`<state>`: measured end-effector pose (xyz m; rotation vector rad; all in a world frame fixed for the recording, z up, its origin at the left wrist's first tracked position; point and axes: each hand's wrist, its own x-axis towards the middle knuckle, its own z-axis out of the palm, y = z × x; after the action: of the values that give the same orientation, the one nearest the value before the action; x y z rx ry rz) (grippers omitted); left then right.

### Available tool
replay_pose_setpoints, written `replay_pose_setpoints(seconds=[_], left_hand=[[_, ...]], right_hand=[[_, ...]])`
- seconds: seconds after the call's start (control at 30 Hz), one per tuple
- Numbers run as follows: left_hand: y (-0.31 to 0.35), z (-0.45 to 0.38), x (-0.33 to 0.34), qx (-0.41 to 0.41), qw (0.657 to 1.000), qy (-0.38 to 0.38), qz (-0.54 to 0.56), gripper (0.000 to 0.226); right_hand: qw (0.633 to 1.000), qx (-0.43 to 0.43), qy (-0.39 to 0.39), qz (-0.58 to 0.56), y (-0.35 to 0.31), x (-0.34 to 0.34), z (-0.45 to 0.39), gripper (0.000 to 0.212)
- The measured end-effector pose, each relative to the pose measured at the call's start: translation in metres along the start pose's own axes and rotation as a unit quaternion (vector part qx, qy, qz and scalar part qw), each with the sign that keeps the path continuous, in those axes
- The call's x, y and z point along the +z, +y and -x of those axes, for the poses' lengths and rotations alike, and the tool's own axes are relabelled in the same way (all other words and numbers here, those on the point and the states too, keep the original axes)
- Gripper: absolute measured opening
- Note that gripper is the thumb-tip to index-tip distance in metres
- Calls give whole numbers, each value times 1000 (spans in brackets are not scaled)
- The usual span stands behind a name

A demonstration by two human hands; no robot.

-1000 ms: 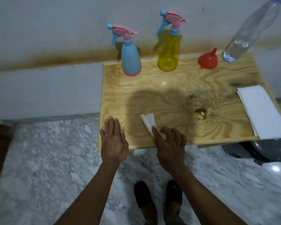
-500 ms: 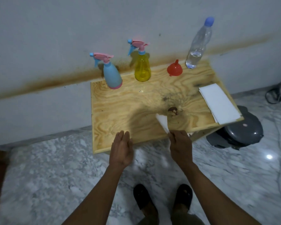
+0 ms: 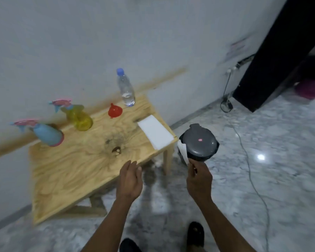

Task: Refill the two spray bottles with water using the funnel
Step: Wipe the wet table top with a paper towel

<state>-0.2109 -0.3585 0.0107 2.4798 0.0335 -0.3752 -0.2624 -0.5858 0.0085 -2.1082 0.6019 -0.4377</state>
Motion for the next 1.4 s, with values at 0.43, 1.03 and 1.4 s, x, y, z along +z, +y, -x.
replay_pose_setpoints(seconds=[0.43, 1.03, 1.4], left_hand=[[180, -17, 132, 91, 992, -88, -16, 47], [212, -157, 135, 153, 982, -112, -10, 15], [220, -212, 143, 64, 988, -141, -27, 42]], right_hand=[[975, 195, 107, 15, 128, -137, -84, 11], [933, 335, 128, -26, 114, -77, -191, 14], [936, 335, 107, -8, 128, -44, -255, 8]])
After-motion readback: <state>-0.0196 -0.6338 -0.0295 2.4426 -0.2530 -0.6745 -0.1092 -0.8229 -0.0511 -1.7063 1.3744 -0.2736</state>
